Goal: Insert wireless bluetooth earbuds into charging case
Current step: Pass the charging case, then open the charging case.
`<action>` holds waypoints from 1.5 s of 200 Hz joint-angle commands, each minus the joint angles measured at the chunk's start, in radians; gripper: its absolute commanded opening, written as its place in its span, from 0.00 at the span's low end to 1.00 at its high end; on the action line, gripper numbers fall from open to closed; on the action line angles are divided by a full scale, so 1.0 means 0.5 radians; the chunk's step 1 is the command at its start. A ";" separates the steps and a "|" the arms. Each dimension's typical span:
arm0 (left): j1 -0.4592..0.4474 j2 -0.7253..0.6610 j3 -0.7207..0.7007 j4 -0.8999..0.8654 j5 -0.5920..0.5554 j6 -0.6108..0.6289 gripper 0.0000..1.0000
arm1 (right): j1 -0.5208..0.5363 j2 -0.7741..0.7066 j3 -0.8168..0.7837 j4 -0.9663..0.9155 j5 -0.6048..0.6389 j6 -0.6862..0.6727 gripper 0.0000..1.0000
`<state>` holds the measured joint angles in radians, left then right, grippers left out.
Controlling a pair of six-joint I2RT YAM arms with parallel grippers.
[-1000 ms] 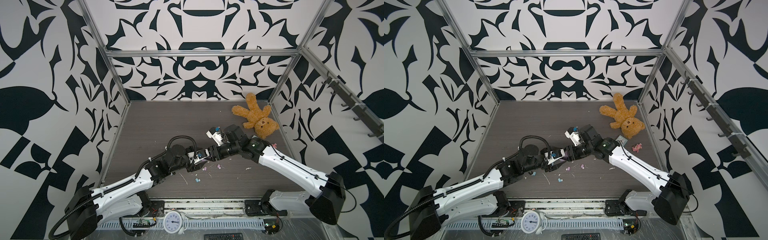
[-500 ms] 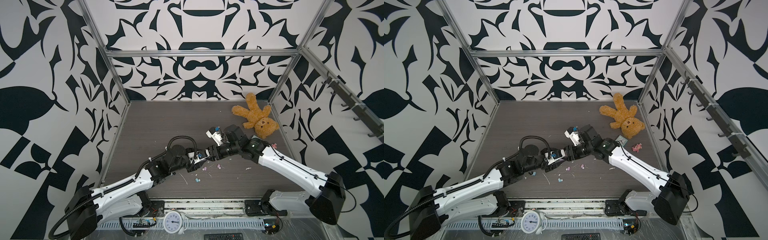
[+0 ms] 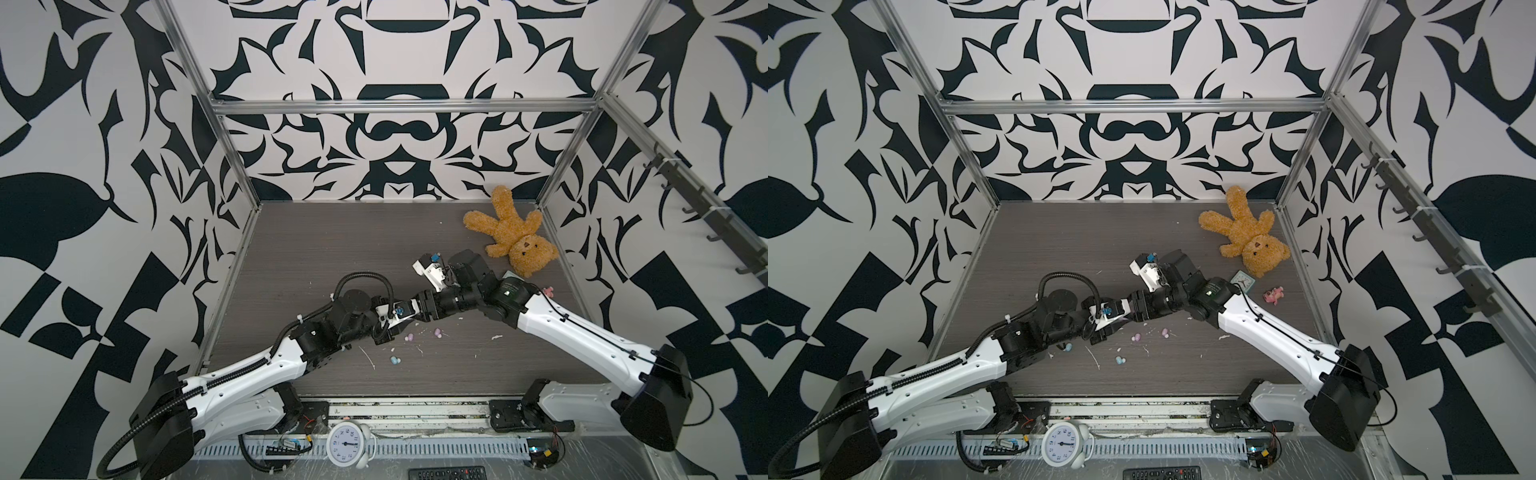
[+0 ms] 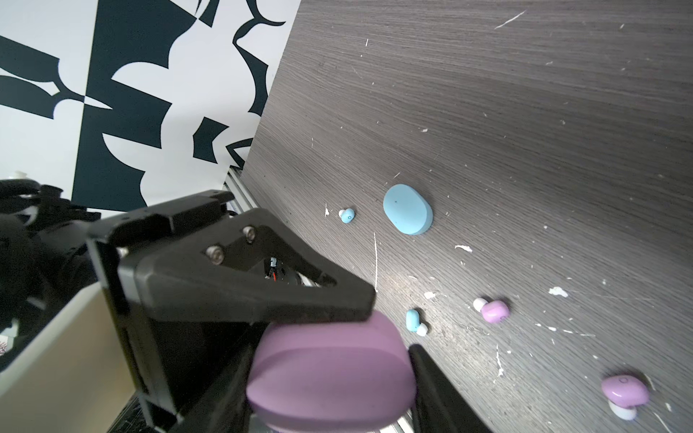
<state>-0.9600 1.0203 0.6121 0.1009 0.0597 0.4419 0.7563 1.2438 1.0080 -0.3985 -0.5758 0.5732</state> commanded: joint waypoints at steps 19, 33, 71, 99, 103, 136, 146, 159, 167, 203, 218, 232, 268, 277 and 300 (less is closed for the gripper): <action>-0.001 -0.057 0.077 -0.063 -0.031 -0.065 0.00 | 0.017 -0.135 0.019 0.003 -0.011 -0.059 0.90; -0.001 -0.096 0.108 -0.157 -0.019 -0.180 0.00 | 0.016 -0.175 0.044 -0.049 0.032 -0.120 0.99; -0.001 -0.259 0.230 -0.559 0.122 -0.586 0.00 | 0.016 -0.293 0.137 -0.231 0.121 -0.327 0.99; 0.003 -0.393 0.312 -0.868 0.280 -0.819 0.00 | 0.015 -0.474 0.101 -0.266 0.157 -0.494 0.99; 0.002 -0.408 0.316 -0.894 0.321 -0.835 0.00 | 0.015 -0.501 0.089 -0.254 0.142 -0.514 0.99; 0.006 -0.474 0.346 -1.042 0.627 -0.905 0.00 | 0.015 -0.704 -0.120 0.027 0.033 -0.560 0.99; 0.017 -0.477 0.354 -1.057 0.738 -0.912 0.00 | 0.018 -0.737 -0.171 0.106 0.015 -0.553 0.99; 0.040 -0.465 0.366 -1.077 0.859 -0.910 0.00 | 0.022 -0.751 -0.205 0.160 -0.009 -0.555 0.99; 0.064 -0.458 0.375 -1.087 0.932 -0.902 0.00 | 0.024 -0.751 -0.214 0.168 -0.013 -0.568 0.99; 0.122 -0.401 0.408 -1.097 1.089 -0.905 0.00 | 0.074 -0.751 -0.248 0.177 -0.029 -0.612 0.99; 0.141 -0.359 0.425 -1.099 1.167 -0.909 0.00 | 0.116 -0.743 -0.257 0.186 -0.022 -0.633 0.99; 0.149 -0.325 0.437 -1.110 1.184 -0.914 0.00 | 0.168 -0.728 -0.266 0.195 0.002 -0.658 0.99; 0.167 -0.310 0.442 -1.107 1.225 -0.905 0.00 | 0.276 -0.670 -0.260 0.169 0.118 -0.716 0.99; 0.171 -0.309 0.442 -1.106 1.218 -0.905 0.00 | 0.302 -0.655 -0.255 0.160 0.137 -0.728 0.99; 0.177 -0.292 0.442 -1.103 1.221 -0.911 0.00 | 0.361 -0.647 -0.252 0.144 0.186 -0.767 0.99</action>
<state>-0.8783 0.8680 0.8078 -0.4389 0.6346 -0.0078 0.9104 0.9222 0.8791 -0.3462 -0.5232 0.2310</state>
